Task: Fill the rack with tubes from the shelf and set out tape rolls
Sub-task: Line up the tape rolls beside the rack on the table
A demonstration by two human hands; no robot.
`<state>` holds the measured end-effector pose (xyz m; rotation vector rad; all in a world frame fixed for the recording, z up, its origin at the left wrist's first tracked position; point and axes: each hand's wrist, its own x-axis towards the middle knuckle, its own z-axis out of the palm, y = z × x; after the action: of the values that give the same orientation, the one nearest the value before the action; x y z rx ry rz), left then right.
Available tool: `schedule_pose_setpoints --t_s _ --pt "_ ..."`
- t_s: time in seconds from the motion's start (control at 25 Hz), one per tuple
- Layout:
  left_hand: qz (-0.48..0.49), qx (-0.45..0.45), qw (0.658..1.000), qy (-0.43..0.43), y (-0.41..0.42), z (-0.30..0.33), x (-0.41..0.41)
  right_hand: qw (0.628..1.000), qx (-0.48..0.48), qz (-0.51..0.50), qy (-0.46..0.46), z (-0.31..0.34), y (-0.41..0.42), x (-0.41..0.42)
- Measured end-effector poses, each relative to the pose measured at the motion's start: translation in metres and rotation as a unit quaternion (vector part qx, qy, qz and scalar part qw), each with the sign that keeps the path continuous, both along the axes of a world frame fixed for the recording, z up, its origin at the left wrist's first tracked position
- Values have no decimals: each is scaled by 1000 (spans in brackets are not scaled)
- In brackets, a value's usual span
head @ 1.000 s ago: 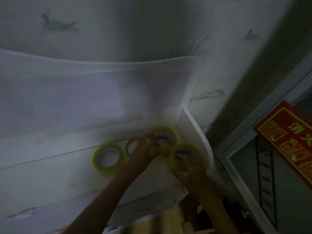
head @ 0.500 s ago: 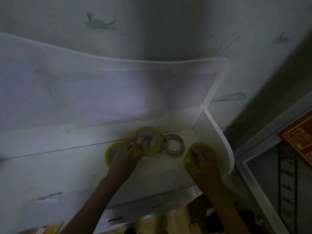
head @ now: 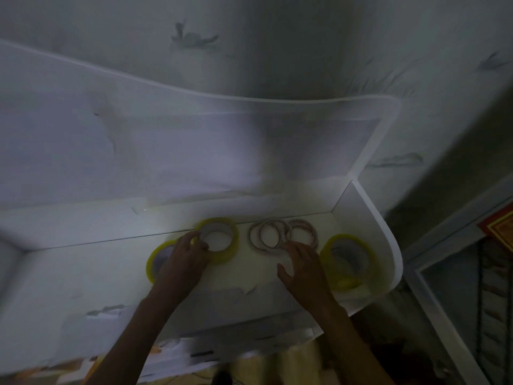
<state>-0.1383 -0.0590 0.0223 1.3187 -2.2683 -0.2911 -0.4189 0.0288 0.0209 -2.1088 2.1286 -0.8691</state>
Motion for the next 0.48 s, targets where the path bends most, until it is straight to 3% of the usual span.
schedule_pose_setpoints --t_s 0.24,0.48 --pt "-42 -24 999 25 -4 15 -25 999 0 15 -29 -8 -15 -3" --pt "-82 -26 996 7 1 17 -68 999 2 34 29 -14 -32 -7"
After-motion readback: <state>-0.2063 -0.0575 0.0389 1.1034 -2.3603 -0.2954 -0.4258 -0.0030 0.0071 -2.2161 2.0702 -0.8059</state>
